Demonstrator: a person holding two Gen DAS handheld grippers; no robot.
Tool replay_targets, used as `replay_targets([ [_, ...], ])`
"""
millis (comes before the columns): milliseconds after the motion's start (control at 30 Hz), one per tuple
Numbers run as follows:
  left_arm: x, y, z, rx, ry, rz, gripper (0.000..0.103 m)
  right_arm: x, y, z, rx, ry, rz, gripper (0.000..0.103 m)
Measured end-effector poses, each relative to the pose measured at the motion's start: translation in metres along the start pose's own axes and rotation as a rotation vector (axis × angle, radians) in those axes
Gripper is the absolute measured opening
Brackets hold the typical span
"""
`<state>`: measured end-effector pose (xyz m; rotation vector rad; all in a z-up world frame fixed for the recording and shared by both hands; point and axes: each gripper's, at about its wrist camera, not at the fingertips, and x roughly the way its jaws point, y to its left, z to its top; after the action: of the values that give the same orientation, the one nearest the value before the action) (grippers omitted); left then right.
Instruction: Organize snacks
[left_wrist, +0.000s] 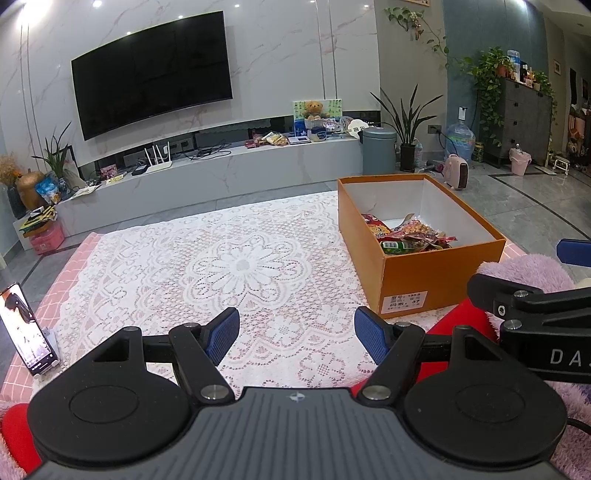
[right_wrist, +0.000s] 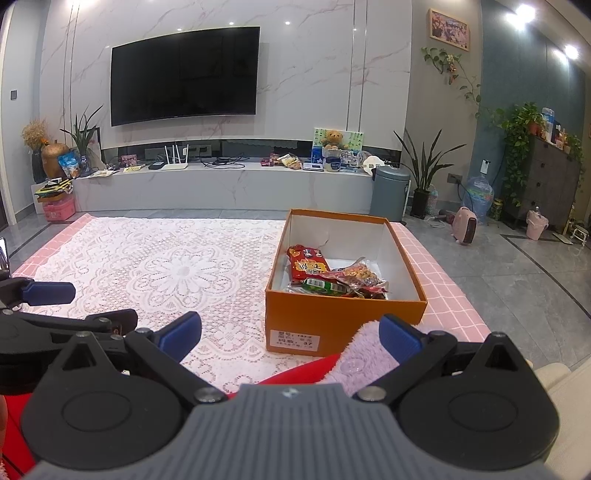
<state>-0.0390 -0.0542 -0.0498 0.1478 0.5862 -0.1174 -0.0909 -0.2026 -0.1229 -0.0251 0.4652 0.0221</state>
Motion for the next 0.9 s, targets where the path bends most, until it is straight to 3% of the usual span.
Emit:
replay_targets([
  [900, -0.0005, 0.0019, -0.0004, -0.002, -0.001, 0.004, 0.083, -0.0021, 0.0038, 0.0004, 0.01, -0.003, -0.001, 0.1],
])
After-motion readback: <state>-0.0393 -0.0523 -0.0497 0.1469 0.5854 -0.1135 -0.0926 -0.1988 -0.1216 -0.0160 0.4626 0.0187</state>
